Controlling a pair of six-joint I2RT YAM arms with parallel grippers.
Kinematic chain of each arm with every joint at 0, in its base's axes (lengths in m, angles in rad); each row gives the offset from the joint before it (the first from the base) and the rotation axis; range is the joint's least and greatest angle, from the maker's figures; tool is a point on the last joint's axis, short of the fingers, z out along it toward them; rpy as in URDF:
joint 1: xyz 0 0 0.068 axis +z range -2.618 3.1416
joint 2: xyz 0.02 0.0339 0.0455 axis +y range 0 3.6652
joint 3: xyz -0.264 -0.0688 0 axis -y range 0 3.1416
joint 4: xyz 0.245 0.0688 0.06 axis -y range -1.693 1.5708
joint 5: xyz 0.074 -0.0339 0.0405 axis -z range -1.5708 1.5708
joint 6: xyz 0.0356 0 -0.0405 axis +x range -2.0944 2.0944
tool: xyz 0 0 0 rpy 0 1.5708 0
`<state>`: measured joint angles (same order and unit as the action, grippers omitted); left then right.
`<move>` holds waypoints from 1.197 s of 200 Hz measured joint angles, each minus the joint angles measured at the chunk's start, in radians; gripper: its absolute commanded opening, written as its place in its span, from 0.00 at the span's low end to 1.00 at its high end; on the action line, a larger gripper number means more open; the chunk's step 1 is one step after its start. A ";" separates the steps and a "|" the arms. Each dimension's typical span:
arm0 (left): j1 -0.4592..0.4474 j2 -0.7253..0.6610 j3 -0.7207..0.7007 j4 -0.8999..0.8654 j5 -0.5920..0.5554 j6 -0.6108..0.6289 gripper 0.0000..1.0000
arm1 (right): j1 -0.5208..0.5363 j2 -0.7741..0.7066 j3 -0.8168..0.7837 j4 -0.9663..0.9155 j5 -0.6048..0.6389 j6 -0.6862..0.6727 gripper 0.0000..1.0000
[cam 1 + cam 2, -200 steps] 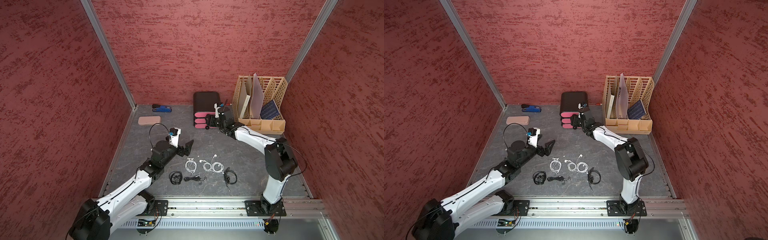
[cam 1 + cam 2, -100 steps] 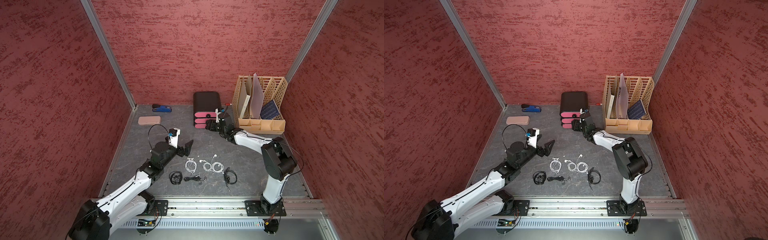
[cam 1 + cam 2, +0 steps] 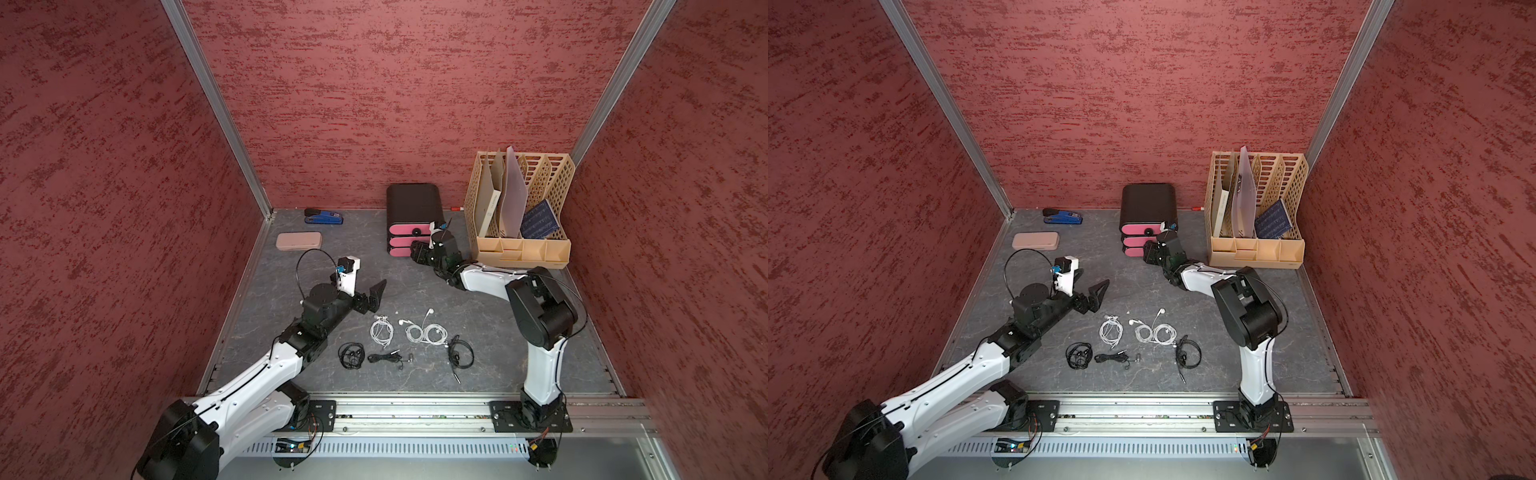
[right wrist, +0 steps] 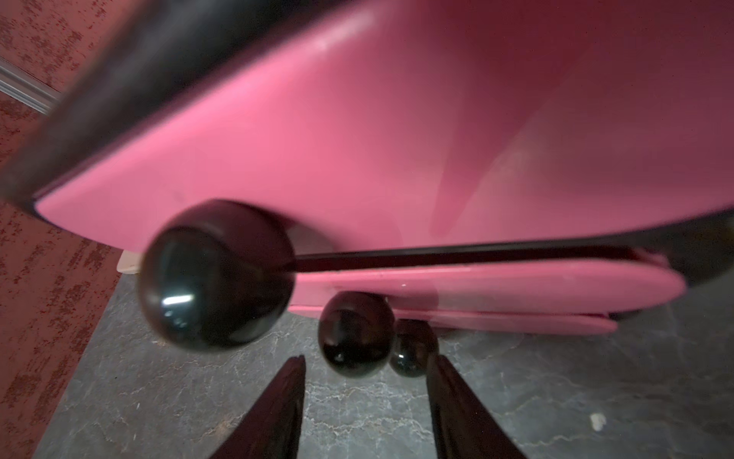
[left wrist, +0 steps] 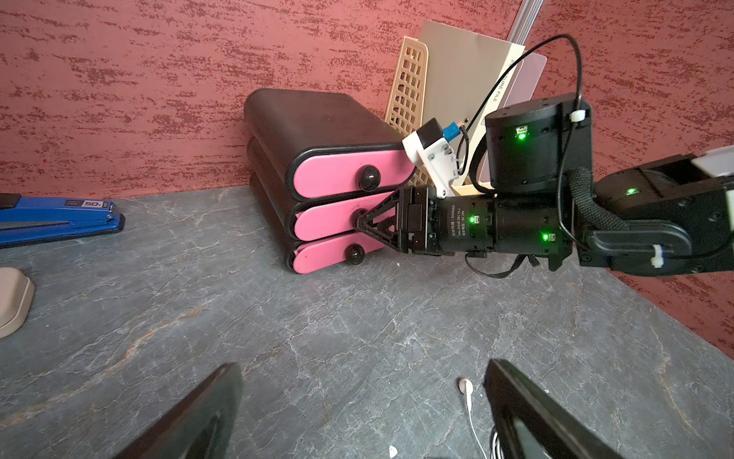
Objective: Place the wired earphones into the drawer by color
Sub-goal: Open the drawer in the storage box.
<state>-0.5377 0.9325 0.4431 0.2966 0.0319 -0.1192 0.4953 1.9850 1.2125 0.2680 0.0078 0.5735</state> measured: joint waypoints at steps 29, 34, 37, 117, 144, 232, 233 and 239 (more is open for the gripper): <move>0.000 0.000 0.000 0.000 -0.005 0.000 1.00 | 0.000 0.021 0.000 0.027 0.008 0.011 0.49; 0.000 0.000 0.000 0.000 -0.005 0.000 1.00 | 0.000 0.022 0.000 0.033 0.009 0.013 0.49; 0.000 0.000 0.000 0.000 -0.005 0.000 1.00 | 0.000 0.023 0.000 0.035 0.010 0.013 0.49; 0.000 -0.001 0.000 0.000 -0.007 0.000 1.00 | 0.001 0.052 0.025 0.089 0.045 0.023 0.39; 0.000 -0.005 0.000 0.000 -0.007 0.000 1.00 | 0.003 0.057 0.026 0.100 0.047 0.024 0.33; 0.000 -0.005 0.000 0.000 -0.007 0.000 1.00 | 0.006 0.057 0.023 0.106 0.049 0.025 0.27; 0.000 -0.005 0.000 0.000 -0.007 0.000 1.00 | 0.006 0.057 0.022 0.106 0.049 0.025 0.27; 0.000 -0.005 0.000 0.000 -0.007 0.000 1.00 | 0.008 0.057 0.019 0.110 0.050 0.025 0.27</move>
<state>-0.5373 0.9276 0.4431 0.2970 0.0246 -0.1192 0.5030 2.0418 1.2320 0.3779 0.0574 0.5983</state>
